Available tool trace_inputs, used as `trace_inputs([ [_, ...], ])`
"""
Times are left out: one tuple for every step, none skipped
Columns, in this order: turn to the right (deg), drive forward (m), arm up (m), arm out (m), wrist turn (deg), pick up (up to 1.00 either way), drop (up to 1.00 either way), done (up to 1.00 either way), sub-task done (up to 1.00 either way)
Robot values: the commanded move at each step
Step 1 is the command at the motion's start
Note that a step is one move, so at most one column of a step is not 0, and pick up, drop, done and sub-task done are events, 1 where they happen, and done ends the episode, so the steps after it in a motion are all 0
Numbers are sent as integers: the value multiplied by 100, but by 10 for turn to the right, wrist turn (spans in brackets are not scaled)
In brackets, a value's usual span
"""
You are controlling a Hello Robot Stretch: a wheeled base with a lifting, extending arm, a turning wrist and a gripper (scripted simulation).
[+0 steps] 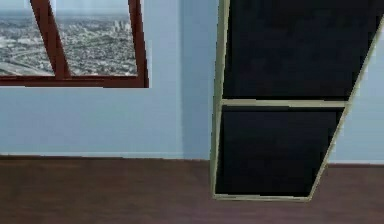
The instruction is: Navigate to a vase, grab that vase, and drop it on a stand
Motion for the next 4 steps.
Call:
trace_inputs([
  [0, 20, 0, 0, 0, 0, 0, 0, 0],
  [-450, 0, 0, 0, 0, 0, 0, 0, 0],
  [-420, 0, 0, 0, 0, 0, 0, 0, 0],
  [0, 100, 0, 0, 0, 0, 0, 0, 0],
])
